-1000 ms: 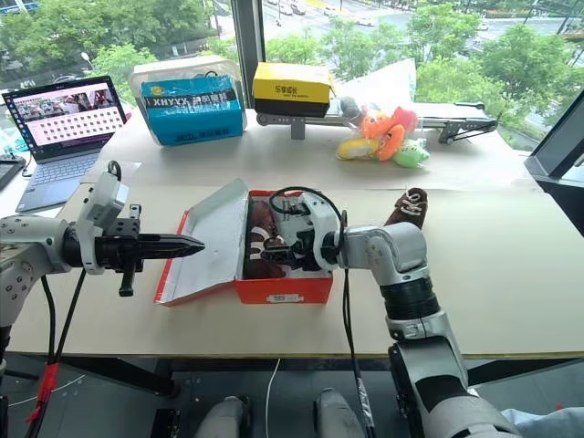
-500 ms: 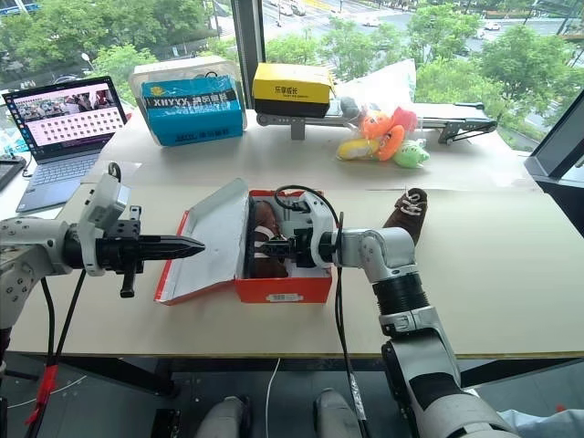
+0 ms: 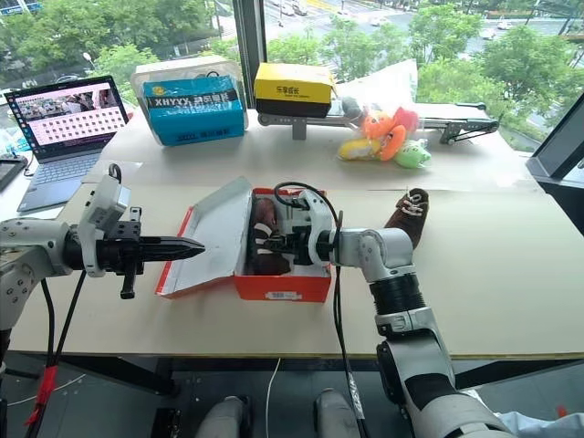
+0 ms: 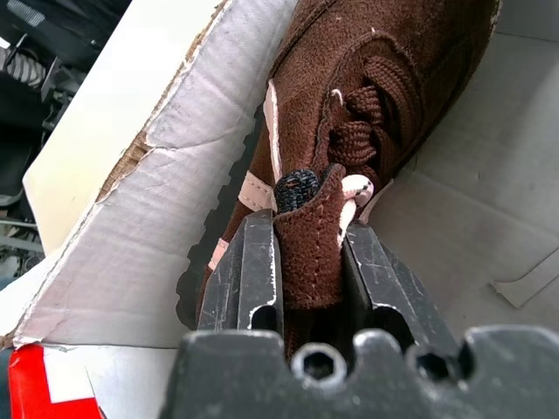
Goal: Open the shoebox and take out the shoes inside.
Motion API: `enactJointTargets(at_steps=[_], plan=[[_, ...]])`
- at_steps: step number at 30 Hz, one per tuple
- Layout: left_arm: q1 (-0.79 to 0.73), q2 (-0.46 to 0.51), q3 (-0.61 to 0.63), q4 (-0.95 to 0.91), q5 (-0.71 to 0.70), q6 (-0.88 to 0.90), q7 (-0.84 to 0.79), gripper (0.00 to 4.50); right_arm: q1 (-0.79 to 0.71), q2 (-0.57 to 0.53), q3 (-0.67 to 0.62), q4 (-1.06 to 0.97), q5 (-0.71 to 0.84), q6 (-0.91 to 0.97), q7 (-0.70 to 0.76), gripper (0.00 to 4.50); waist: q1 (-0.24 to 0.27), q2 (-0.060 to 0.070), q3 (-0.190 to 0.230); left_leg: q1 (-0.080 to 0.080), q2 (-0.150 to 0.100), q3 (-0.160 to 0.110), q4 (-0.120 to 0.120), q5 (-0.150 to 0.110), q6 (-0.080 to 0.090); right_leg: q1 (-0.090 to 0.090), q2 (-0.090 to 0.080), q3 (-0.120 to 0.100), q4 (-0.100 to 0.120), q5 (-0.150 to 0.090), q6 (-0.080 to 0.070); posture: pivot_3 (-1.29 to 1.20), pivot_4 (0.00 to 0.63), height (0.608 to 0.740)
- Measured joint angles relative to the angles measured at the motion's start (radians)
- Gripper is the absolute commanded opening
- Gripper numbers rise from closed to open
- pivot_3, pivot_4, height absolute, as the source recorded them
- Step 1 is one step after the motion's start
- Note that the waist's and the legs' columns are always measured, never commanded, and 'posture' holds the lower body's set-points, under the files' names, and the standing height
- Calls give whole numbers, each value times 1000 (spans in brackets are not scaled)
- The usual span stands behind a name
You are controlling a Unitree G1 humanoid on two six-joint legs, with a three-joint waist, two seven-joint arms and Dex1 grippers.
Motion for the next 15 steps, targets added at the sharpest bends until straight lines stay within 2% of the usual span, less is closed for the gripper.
enactJointTargets(at_steps=[4,10,15], plan=[[5,1,4,-3,0,0,1,0,0,-18,-60,-73,16,53,-38,407,4,0,0,-2,0,0,0,0,0,-1,0,0,0,0,0,0,150,739],[10,4,15,-9,-1,0,3,0,-28,-46,-137,-316,118,209,-55,407,-4,0,0,-1,0,0,-1,0,0,-2,0,0,0,0,0,0,150,739],[10,4,15,-9,0,0,3,0,-28,-43,-157,-364,151,307,-78,407,-2,0,0,-1,0,0,0,0,0,-2,0,0,0,0,0,0,150,739]])
